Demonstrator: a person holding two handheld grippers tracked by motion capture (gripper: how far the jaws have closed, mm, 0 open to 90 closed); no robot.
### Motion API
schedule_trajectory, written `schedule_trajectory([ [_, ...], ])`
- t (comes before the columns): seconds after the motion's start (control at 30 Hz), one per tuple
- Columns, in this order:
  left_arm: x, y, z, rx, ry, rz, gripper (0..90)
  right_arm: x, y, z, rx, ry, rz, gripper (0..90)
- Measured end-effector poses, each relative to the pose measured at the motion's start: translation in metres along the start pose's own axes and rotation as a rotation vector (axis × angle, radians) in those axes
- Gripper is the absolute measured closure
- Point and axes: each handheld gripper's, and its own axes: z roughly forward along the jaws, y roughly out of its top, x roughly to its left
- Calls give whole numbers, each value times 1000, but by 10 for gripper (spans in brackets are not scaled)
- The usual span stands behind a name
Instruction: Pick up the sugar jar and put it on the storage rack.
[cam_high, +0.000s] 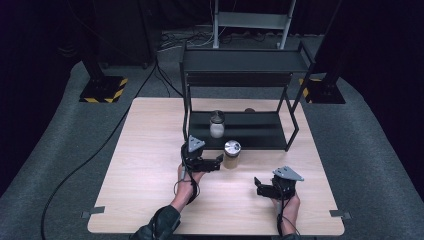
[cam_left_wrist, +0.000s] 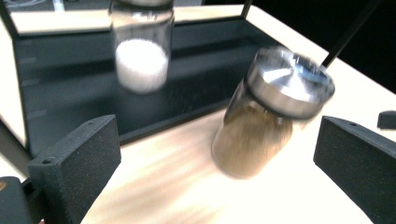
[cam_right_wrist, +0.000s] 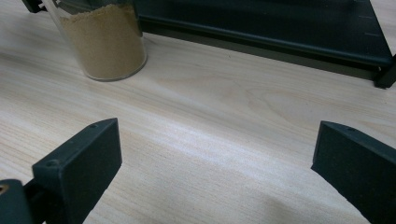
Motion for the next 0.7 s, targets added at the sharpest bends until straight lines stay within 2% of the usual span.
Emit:
schedule_trajectory([
  [0.23, 5, -21, -15, 29, 15, -16, 3, 1, 1, 0, 4, -2, -4, 4],
  [0.5, 5, -42, -28, 36, 40, -49, 5, 1, 1, 1, 7, -3, -9, 4],
  [0.7, 4, -52, -34, 43, 58, -46, 5, 1, 1, 1, 8, -3, -11, 4],
])
